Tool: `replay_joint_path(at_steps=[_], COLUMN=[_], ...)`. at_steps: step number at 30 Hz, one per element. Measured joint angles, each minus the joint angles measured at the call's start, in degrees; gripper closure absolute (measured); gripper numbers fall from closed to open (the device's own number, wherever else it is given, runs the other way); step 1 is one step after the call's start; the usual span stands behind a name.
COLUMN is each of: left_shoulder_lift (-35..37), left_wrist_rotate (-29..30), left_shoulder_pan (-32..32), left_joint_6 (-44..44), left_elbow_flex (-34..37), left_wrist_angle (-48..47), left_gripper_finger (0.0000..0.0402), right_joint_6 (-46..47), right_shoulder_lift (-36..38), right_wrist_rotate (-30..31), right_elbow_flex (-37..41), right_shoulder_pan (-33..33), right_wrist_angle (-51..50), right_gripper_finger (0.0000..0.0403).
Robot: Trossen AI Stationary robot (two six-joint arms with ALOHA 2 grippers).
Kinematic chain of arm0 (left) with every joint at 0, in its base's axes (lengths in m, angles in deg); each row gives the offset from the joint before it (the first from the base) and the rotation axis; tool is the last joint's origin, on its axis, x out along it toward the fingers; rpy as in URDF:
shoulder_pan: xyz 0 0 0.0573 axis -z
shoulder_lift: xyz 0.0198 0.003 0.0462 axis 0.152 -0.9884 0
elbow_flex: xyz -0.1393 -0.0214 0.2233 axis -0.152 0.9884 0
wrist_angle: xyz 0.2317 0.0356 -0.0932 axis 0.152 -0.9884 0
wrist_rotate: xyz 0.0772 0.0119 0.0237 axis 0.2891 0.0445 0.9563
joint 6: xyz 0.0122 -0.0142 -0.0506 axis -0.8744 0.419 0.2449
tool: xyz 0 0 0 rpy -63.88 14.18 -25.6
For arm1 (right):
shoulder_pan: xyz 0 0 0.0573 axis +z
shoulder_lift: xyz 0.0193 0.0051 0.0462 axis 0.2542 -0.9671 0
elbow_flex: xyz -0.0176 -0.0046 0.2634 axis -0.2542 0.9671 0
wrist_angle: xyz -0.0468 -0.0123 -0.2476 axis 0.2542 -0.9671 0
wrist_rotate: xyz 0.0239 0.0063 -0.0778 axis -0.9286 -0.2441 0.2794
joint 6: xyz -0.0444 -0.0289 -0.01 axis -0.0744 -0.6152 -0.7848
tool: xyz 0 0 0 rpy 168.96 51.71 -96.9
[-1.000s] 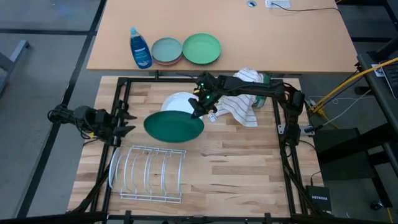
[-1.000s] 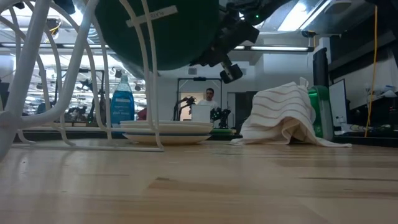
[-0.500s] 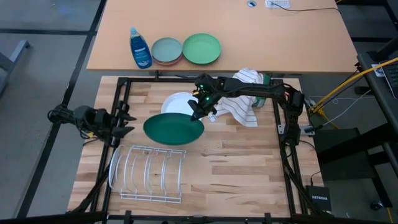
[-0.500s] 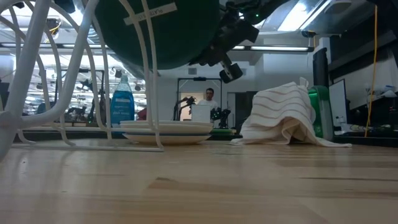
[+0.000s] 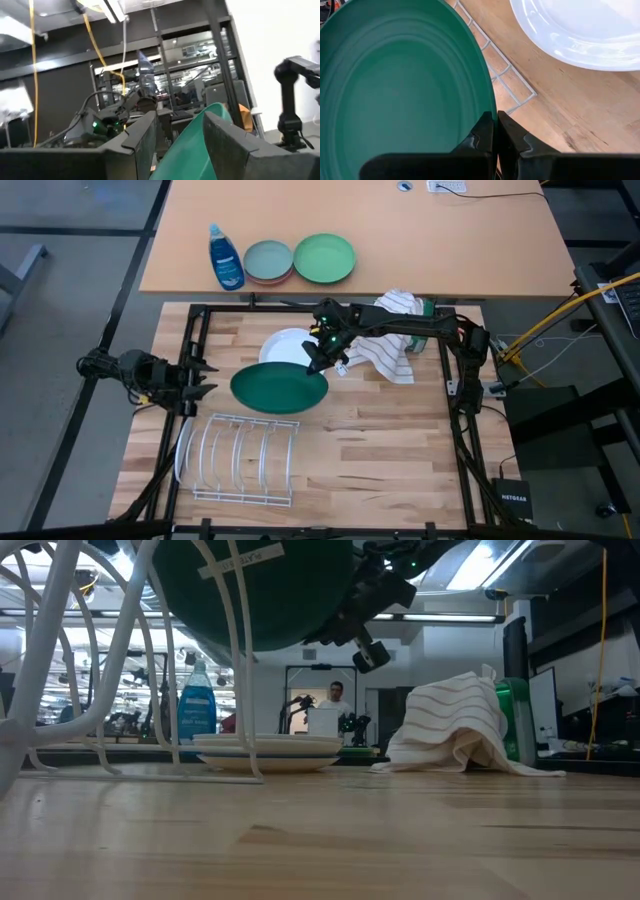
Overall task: Sort dishes
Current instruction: Put the green plate in the white dish rack
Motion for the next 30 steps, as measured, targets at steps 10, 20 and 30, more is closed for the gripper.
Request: replay_joint_path(at_steps=[10,20,30], left_shoulder_lift=[-4.4,-7.8,-18.1], left_wrist_rotate=[5.8,3.6,-1.9], left_shoulder_pan=[0.0,0.0,0.0], left_joint_6=[13.0,16.8,11.5], left_elbow_flex=[0.0,-3.7,-22.4], left_wrist_angle=[0.1,-1.8,-35.1], left_gripper_finger=[0.0234,0.0201,0.0201], right_joint_6=[1.4,1.5,1.5], right_shoulder_lift=[0.0,0.0,0.0], right_wrist_rotate=[0.0,0.0,-0.1], right_elbow_flex=[0.0,0.0,0.0], right_shoulder_pan=[0.0,0.0,0.0], right_wrist_angle=[0.0,0.0,0.0], right_gripper_finger=[0.0396,0.0396,0.0396])
